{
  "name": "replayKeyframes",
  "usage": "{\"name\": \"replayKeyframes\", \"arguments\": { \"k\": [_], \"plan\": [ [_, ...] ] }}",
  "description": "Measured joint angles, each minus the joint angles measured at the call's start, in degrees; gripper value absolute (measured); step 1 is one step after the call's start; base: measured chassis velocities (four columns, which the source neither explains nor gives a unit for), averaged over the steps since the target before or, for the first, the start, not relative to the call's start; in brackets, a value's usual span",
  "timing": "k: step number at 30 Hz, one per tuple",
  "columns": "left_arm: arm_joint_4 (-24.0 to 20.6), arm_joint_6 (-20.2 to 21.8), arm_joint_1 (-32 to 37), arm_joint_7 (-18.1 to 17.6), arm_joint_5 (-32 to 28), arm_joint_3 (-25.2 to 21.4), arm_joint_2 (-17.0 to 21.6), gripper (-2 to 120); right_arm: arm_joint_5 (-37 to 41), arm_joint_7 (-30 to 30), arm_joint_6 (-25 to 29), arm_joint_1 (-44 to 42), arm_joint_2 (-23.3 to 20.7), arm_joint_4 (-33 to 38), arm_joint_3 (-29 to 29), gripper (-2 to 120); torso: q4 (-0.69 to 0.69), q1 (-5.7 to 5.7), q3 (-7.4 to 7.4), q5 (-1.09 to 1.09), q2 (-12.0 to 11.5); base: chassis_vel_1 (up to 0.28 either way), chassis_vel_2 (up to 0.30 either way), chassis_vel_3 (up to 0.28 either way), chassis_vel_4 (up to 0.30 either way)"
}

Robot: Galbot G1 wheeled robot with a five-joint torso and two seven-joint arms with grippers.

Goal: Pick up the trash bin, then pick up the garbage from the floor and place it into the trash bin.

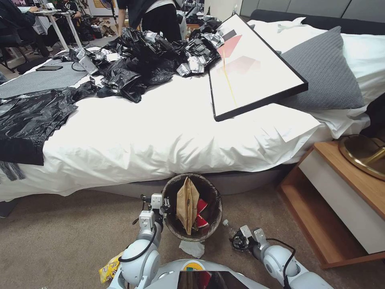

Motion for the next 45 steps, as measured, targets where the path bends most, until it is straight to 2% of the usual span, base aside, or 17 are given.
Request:
{"name": "replayKeyframes", "arguments": {
  "k": [9, 15, 24, 30, 31, 37, 45],
  "plan": [
    [0.12, 0.00, -0.28, 0.00, -0.05, 0.07, 0.00, 3, -0.44, 0.03, 0.72, -0.24, 0.12, -0.75, 0.42, 44, 0.04, 0.00, 0.00, 0.07, 0.00, 0.000, 0.000, 0.000, 0.000],
    [0.25, 0.00, -0.34, 0.02, -0.11, 0.08, -0.02, 3, -0.58, 0.14, 0.92, -0.26, 0.15, -1.06, 0.55, 35, 0.08, 0.00, 0.00, 0.14, -0.01, 0.000, 0.000, 0.000, 0.000],
    [0.62, 0.00, -0.60, 0.06, -0.27, 0.11, -0.12, 3, -0.87, 0.19, 1.80, -0.91, 0.16, -0.96, 1.41, 35, 0.07, 0.01, 0.01, 0.17, -0.02, 0.000, 0.000, 0.000, 0.000],
    [0.78, 0.00, -0.77, 0.08, -0.38, 0.13, -0.17, 3, -0.86, 1.06, 3.10, -1.85, 0.63, -0.34, 3.07, 29, 0.08, 0.01, 0.02, 0.20, -0.03, 0.000, 0.000, 0.000, 0.000],
    [0.92, 0.00, -0.88, 0.08, -0.46, 0.13, -0.16, 3, -0.70, 1.70, 3.75, -2.34, 0.97, 0.17, 3.96, 29, 0.05, 0.01, 0.02, 0.22, -0.03, 0.000, 0.000, 0.000, 0.000],
    [1.33, 0.00, -1.24, 0.08, -0.94, 0.28, -0.11, 3, -0.58, 4.07, 6.49, -3.37, 1.74, 2.21, 6.00, 29, 0.05, 0.01, 0.02, 0.14, -0.03, 0.000, 0.000, 0.000, 0.000],
    [1.56, 0.26, -1.46, -0.02, -1.59, 0.37, 0.03, 3, -2.80, 8.25, 13.96, -6.46, 2.85, 11.83, 8.41, 29, 0.04, 0.01, 0.02, 0.10, -0.03, 0.000, 0.000, 0.000, 0.000]
  ]
}}
